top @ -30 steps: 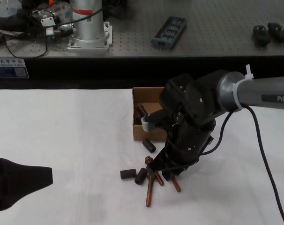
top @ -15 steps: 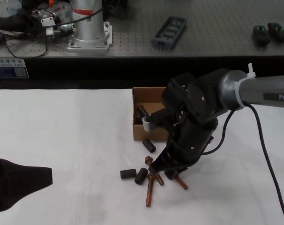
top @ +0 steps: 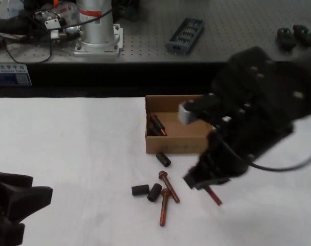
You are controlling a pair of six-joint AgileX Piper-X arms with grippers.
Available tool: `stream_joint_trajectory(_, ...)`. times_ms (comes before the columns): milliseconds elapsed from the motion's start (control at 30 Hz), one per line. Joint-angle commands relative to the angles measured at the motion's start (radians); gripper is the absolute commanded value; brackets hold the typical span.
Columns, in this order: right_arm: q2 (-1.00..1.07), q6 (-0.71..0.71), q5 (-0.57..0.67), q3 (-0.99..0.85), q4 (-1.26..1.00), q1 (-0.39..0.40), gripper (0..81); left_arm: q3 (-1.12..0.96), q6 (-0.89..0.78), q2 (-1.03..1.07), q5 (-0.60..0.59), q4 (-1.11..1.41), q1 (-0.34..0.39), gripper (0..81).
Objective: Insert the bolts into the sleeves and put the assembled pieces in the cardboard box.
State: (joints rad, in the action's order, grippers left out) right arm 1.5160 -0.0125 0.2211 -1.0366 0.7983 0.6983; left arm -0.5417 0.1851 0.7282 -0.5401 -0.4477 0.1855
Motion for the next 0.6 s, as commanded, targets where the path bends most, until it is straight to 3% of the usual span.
stream_joint_trajectory(0,-0.119,0.024,0.020,0.060,-0.021,0.003,1.6,-0.007,0.018,-0.006,-0.002,0.015,0.001,31.5)
stream_joint_trajectory(167,-0.298,0.037,0.023,0.150,-0.008,0.003,1.6,-0.051,0.085,0.131,-0.016,0.023,0.053,31.5)
stream_joint_trajectory(567,-0.516,0.081,0.100,0.250,0.023,0.003,1.6,-0.400,0.561,0.655,0.162,0.012,0.244,31.5)
